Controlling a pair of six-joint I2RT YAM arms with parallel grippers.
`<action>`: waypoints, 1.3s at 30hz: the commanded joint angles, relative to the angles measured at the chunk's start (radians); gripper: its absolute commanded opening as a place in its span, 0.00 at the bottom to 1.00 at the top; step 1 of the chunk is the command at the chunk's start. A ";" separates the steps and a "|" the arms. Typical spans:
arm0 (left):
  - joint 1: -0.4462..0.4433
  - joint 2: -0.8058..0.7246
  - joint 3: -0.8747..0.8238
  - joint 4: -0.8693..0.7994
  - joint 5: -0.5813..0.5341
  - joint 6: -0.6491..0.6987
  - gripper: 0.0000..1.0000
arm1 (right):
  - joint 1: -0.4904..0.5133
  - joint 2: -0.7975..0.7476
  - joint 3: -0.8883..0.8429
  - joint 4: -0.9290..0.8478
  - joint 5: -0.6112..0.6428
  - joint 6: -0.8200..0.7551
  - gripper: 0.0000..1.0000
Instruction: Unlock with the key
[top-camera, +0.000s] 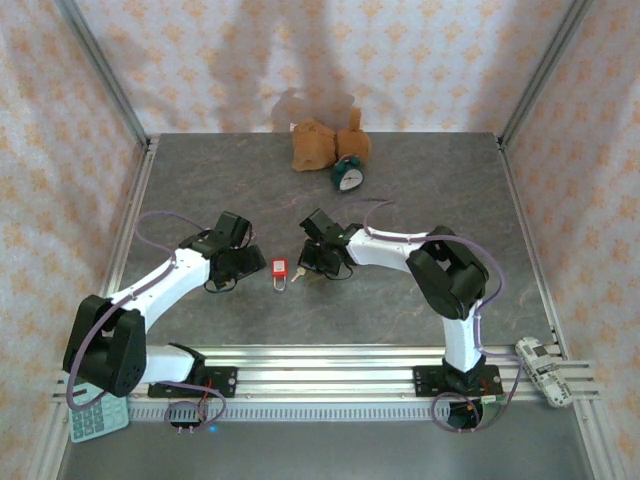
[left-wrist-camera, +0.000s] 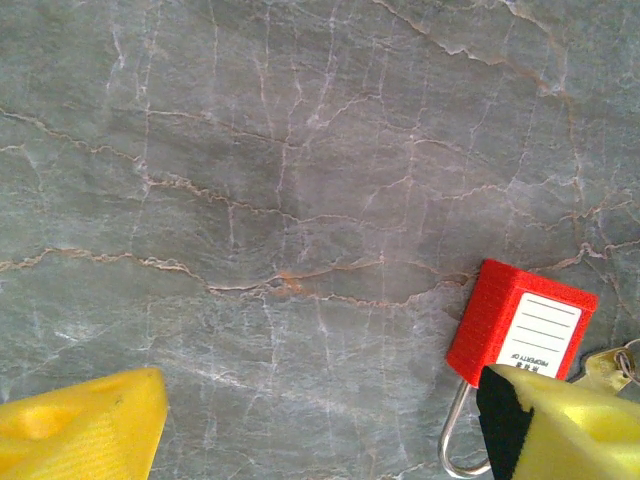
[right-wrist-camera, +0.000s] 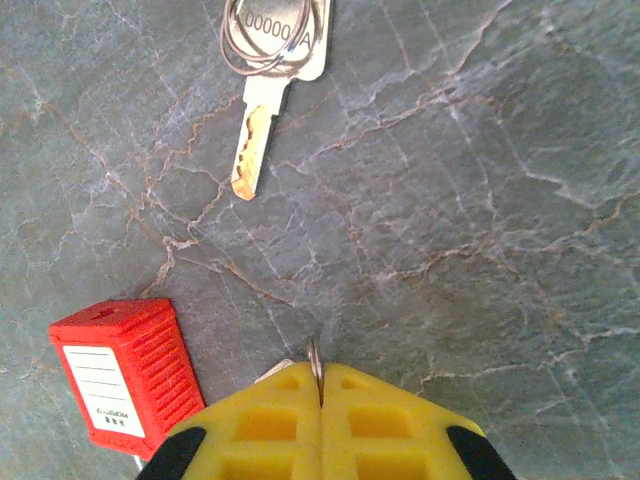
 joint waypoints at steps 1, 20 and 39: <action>0.009 -0.016 0.023 -0.008 0.004 0.031 0.81 | 0.002 -0.071 -0.008 -0.011 0.056 -0.012 0.00; -0.129 -0.244 0.087 0.186 0.006 0.285 0.70 | -0.108 -0.454 -0.046 -0.230 0.129 -0.219 0.00; -0.139 -0.351 0.004 0.575 -0.002 0.635 0.75 | -0.230 -0.816 -0.213 -0.333 0.195 -0.233 0.00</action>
